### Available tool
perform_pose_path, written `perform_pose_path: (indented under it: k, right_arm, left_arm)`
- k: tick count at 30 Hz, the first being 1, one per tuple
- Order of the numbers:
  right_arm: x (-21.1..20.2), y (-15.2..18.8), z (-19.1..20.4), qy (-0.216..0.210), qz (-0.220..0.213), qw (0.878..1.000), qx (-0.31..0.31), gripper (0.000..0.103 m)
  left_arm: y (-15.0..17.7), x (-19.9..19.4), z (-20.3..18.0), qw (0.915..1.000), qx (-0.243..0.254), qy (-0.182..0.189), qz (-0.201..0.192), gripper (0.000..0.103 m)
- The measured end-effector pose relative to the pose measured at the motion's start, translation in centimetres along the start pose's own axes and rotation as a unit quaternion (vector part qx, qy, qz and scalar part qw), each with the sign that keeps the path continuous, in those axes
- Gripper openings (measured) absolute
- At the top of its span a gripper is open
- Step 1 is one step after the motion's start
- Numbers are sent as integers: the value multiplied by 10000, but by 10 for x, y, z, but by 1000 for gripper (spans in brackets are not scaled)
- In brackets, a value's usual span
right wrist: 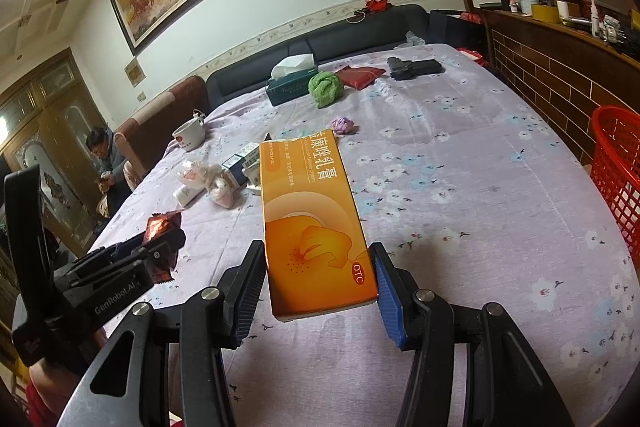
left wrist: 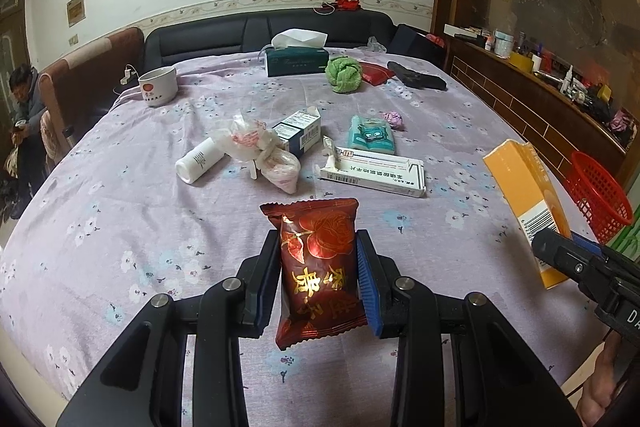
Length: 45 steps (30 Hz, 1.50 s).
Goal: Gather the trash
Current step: 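Carry the candy wrapper and orange box in both tools over the red wastebasket, then open both tools to drop the wrapper and box into the basket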
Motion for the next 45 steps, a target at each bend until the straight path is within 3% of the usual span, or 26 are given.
perform_pose_path:
  k: [9,16,21,26,32,36,39,43,45]
  right_arm:
    - [-4,-3,-1,13,-79,10000,27,56]
    - [-32,-16,-42,219,-435,9978,454,56]
    - [-69,-28,-96,570,-850,9908,889,56]
    - [-110,-36,-160,1059,-1238,9767,1395,56]
    - [-154,-46,-241,1531,-1518,9561,1983,56]
    - [-170,-52,-277,1628,-1612,9472,2243,56]
    - [-175,-54,-299,1675,-1639,9419,2407,56]
    - [-178,-56,-325,1701,-1622,9370,2584,56]
    - [-177,-57,-335,1694,-1599,9357,2649,57]
  left_arm:
    - [-4,0,-7,9999,41,141,17,35]
    - [-27,1,-67,9938,485,986,176,35]
    - [-49,1,-137,9806,906,1715,290,35]
    - [-66,3,-220,9598,1309,2442,449,35]
    - [-77,11,-319,9353,1746,3019,593,35]
    - [-77,28,-383,9205,1944,3297,792,35]
    - [-74,45,-418,9135,2059,3380,947,35]
    - [-73,61,-444,9111,2113,3394,1005,35]
    - [-75,72,-452,9127,2044,3385,1034,49]
Point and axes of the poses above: each gripper's, at about its wrist camera, not at the fingertips, and x roughly the way its jaws point, z to its left, y to its underside, the point moved 3 cm from there along x, roughly the way its jaws point
